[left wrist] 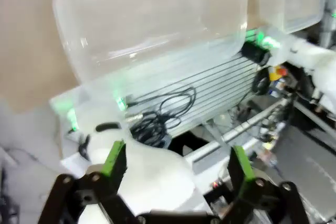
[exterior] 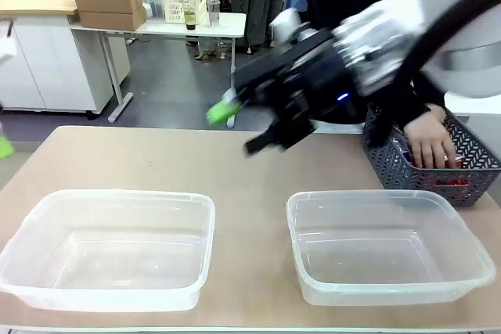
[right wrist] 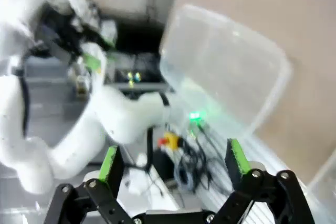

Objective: Sort the waste into each basket.
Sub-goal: Pick up the Organizing box on the left side of the table and lift it.

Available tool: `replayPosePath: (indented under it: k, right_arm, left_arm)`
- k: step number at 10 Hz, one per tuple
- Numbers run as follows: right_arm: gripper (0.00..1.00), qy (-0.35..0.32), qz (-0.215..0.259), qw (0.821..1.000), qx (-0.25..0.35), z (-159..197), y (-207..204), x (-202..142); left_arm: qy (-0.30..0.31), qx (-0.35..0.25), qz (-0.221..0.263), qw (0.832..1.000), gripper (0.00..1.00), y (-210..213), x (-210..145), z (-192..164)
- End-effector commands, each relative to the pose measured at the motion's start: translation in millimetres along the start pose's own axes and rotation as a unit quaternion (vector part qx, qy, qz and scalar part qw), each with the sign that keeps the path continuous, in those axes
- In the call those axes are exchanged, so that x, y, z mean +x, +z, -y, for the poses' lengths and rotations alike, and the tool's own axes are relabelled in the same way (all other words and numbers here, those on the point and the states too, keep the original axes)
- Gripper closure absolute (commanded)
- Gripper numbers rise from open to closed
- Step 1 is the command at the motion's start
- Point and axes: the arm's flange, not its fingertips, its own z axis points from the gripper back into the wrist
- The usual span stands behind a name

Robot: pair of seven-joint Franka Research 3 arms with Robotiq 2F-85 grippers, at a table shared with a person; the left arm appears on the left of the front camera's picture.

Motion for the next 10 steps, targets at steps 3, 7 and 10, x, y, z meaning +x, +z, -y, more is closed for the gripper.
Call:
replayPosePath:
  k: [3,7,10]
  right_arm:
    - [0.00,0.008,-0.056,0.998,-0.017,0.3,-26.3,-2.9]
    - [0.00,-0.015,-0.125,0.990,-0.064,-8.1,-53.9,1.4]
    - [0.00,-0.125,-0.122,0.966,-0.192,-14.1,-116.2,-0.4]
  left_arm:
    - [-0.042,-0.057,-0.001,0.998,0.00,-29.0,-21.9,4.5]
    - [-0.018,-0.016,-0.023,0.999,0.00,-30.2,-17.9,4.7]
    - [0.097,0.077,0.062,0.990,0.00,-90.1,-25.0,-8.1]
